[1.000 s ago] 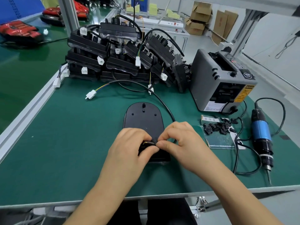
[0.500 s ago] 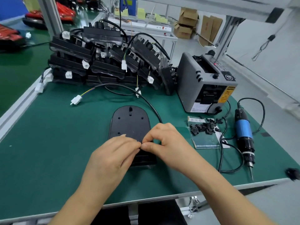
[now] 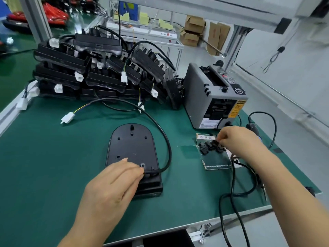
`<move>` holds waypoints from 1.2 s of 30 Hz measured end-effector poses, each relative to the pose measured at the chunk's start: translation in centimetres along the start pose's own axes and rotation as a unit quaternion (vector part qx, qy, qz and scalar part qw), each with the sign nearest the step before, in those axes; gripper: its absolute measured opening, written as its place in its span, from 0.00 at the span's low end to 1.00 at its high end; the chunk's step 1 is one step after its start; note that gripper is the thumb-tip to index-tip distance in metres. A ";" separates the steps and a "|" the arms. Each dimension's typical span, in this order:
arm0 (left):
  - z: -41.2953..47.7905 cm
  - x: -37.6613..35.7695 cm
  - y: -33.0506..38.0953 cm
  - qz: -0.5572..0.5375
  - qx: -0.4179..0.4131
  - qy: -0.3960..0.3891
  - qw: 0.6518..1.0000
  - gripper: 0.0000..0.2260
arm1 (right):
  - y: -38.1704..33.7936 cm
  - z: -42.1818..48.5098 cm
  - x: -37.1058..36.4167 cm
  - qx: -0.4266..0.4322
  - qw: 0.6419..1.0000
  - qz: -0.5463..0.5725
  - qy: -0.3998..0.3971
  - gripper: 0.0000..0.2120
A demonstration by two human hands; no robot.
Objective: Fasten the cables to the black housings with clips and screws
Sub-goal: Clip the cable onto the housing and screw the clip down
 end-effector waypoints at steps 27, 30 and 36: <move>-0.2 -0.3 -0.2 0.000 -0.013 0.019 1.000 0.08 | -1.2 1.4 -2.6 0.092 0.993 0.029 0.070 0.07; -0.1 -0.3 -0.2 0.005 -0.017 0.018 1.000 0.08 | -1.7 1.1 -2.9 0.111 0.993 0.027 0.040 0.04; -0.3 -0.4 -0.3 -0.002 -0.024 0.031 0.999 0.05 | -1.8 1.0 -3.6 0.113 0.992 0.013 0.058 0.05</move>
Point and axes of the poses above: each hand's wrist, its own z-axis towards the middle knuckle, its own x-axis out of the back of the hand, y = z × x, the point moved 4 cm from there along z, towards the middle knuckle, and after that the axes turned 10 degrees about -x, right-handed, at the moved point
